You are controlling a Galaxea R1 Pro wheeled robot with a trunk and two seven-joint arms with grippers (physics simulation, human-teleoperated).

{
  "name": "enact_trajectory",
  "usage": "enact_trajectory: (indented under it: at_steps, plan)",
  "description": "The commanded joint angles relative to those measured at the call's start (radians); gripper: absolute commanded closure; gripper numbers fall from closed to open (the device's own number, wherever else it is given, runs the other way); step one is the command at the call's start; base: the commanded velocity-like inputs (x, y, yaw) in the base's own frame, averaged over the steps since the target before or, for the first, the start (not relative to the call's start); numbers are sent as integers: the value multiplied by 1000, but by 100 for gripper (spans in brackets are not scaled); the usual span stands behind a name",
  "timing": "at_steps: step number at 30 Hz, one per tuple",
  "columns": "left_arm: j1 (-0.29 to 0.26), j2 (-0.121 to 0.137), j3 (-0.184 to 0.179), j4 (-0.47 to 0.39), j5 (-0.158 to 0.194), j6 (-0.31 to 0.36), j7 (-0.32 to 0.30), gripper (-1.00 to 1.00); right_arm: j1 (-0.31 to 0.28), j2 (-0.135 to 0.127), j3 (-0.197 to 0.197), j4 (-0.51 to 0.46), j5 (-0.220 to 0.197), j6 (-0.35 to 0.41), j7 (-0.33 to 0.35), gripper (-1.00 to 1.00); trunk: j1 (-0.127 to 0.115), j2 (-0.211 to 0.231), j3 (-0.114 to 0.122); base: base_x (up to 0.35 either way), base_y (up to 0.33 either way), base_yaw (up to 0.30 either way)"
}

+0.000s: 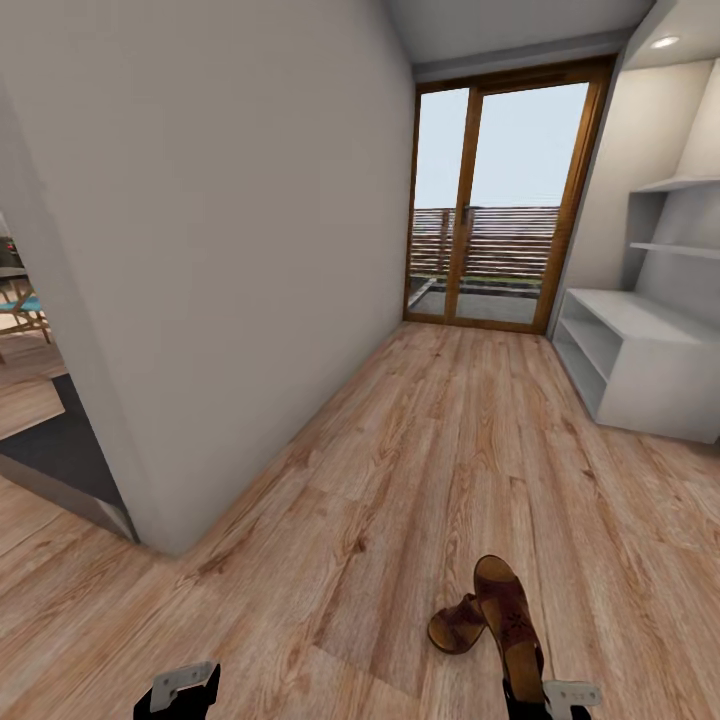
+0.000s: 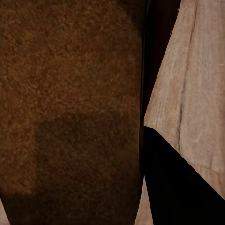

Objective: Pick up the two gym shoes and the two sandals from the corridor floor and place them onto the hallstand (shoe rack) in the corridor, making sure they are on the rack and not on the floor. Arrange them so the two gym shoes are next to each other and the two sandals are next to each other.

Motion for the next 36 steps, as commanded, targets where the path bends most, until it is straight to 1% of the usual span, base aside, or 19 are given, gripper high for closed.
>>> enact_trajectory:
  at_steps: [1, 5, 11, 17, 26, 36]
  plan:
    - [-1, 0, 1, 1, 9, -2, -6, -100, 0, 0, 1, 1, -7, -3, 0, 100, 0, 0, -1, 0, 0, 0]
    - [-1, 0, 1, 1, 9, -2, -6, -100, 0, 5, 2, -1, -9, -3, 4, 100, 0, 0, -1, 0, 0, 0]
    - [-1, 1, 1, 1, 10, -2, -6, -100, 0, 6, 1, -2, -9, -4, 3, 100, 0, 0, -1, 0, 0, 0]
    - [-1, 1, 1, 1, 10, -2, -6, -100, 0, 6, 0, -1, -9, -1, 0, 100, 0, 0, -1, 36, 286, 0]
    - [-1, 1, 1, 1, 10, -2, -6, -100, 0, 6, 0, -4, -10, -2, 0, 100, 0, 0, -1, 108, 302, 0]
    - [-1, 1, 1, 1, 10, -2, -6, -100, 0, 6, 0, -7, -9, -2, -1, 100, 0, 0, -1, 211, 273, -1]
